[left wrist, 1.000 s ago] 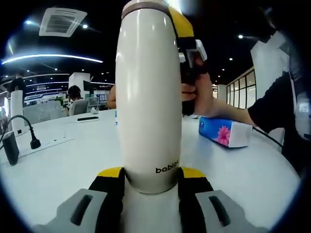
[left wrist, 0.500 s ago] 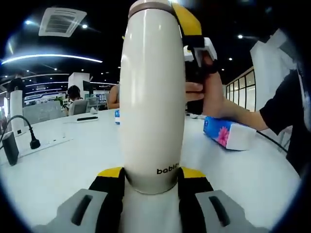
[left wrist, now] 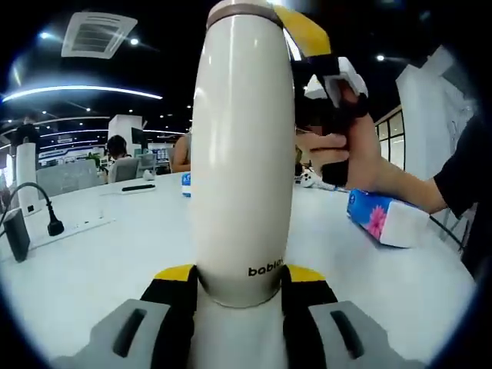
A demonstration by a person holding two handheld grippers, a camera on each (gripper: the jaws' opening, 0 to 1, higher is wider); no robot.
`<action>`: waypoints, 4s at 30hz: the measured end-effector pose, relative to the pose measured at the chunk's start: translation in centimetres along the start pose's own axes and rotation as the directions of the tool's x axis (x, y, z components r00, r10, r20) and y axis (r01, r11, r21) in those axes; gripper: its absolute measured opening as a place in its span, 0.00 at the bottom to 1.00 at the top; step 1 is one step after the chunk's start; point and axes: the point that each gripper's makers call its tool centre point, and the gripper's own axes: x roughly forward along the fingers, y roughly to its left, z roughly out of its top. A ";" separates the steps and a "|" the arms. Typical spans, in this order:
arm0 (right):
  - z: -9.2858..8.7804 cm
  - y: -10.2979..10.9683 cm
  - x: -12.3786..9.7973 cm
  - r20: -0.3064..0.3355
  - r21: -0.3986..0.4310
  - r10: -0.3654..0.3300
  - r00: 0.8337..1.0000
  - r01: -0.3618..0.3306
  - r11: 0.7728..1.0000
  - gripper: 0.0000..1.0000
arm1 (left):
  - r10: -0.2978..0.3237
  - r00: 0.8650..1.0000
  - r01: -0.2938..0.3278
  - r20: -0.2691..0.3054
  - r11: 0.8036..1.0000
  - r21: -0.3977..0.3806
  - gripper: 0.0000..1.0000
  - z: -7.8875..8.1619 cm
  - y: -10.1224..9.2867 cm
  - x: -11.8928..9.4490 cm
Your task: Grasp the water cup twist off the cup lid place the cup lid on the table
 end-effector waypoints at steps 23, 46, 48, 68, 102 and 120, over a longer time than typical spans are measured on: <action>0.9 2.0 -0.4 0.020 -0.099 -0.207 0.978 0.208 0.973 0.56 | 0.008 1.000 -0.008 -0.001 1.000 -0.002 0.45 0.0 0.1 -0.2; 1.6 1.3 -0.2 0.056 -0.080 -0.252 0.966 0.256 0.963 0.50 | 0.011 1.000 -0.011 -0.002 1.000 -0.002 0.45 0.0 0.0 -0.2; 1.3 1.1 0.0 0.050 -0.083 -0.255 0.966 0.259 0.962 0.49 | 0.011 1.000 -0.011 -0.002 1.000 -0.002 0.45 0.0 0.0 -0.2; 0.8 0.4 0.2 0.038 -0.096 -0.265 0.964 0.267 0.959 0.43 | 0.010 1.000 -0.010 -0.002 1.000 -0.002 0.45 0.0 0.0 -0.1; 1.0 0.0 -0.1 0.054 0.020 0.008 0.999 -0.009 1.000 0.42 | 0.004 1.000 -0.004 -0.001 1.000 -0.001 0.45 0.0 0.0 0.0; 1.0 0.2 -0.2 0.069 0.085 0.157 0.985 -0.163 0.983 0.42 | 0.005 1.000 -0.005 -0.001 1.000 -0.002 0.45 -0.1 0.0 -0.1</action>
